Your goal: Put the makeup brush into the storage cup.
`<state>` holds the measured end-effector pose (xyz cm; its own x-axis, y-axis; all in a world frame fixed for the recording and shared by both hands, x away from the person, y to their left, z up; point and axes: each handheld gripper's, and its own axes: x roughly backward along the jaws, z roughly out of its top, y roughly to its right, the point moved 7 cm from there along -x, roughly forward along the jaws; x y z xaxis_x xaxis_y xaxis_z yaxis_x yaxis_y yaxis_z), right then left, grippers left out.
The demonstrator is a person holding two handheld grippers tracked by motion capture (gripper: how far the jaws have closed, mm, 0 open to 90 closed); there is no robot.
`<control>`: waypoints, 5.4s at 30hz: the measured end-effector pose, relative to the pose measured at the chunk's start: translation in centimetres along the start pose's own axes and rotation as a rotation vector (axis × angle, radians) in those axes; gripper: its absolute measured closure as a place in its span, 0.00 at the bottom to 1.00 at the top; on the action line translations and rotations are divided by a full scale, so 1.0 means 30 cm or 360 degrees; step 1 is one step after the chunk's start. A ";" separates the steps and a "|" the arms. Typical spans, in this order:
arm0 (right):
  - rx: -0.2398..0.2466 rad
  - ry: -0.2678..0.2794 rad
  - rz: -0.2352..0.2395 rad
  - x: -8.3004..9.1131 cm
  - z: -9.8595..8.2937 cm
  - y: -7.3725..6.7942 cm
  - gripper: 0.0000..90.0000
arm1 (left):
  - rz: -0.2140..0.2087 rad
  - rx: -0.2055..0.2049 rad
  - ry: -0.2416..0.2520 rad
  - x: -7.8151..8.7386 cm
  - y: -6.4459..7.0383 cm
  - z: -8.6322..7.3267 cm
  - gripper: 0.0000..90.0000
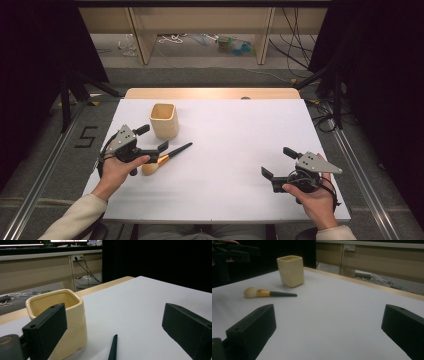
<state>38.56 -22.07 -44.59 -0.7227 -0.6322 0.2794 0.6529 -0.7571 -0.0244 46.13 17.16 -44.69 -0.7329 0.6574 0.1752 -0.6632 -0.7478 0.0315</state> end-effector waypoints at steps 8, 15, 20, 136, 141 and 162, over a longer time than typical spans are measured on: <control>-0.0009 0.0014 0.0015 -0.003 0.001 -0.004 0.00 | -0.0018 -0.0008 -0.0050 -0.020 -0.002 -0.012 0.06; 0.0001 0.0000 0.0007 0.001 0.001 -0.001 0.01 | -0.0029 -0.0015 -0.0082 -0.044 -0.008 -0.021 0.06; 0.0002 -0.0008 0.0002 0.002 -0.001 0.000 0.01 | -0.0019 -0.0008 -0.0083 -0.057 -0.014 -0.022 0.07; -0.0013 -0.0081 -0.0008 0.001 -0.017 0.006 0.02 | -0.0212 -0.0468 -0.2134 -0.204 -0.036 -0.221 0.56; -0.0031 -0.0040 0.0011 -0.008 -0.015 0.003 0.02 | -0.0226 -0.0474 -0.2140 -0.207 -0.037 -0.222 0.57; -0.0020 -0.0055 -0.0001 -0.009 -0.018 0.004 0.02 | -0.0312 -0.0467 -0.2182 -0.212 -0.022 -0.236 0.71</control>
<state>38.72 -22.09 -45.19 -0.7146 -0.6259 0.3125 0.6494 -0.7596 -0.0364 50.15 14.14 -52.79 -0.0129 0.0091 0.9999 -0.8670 -0.4983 -0.0066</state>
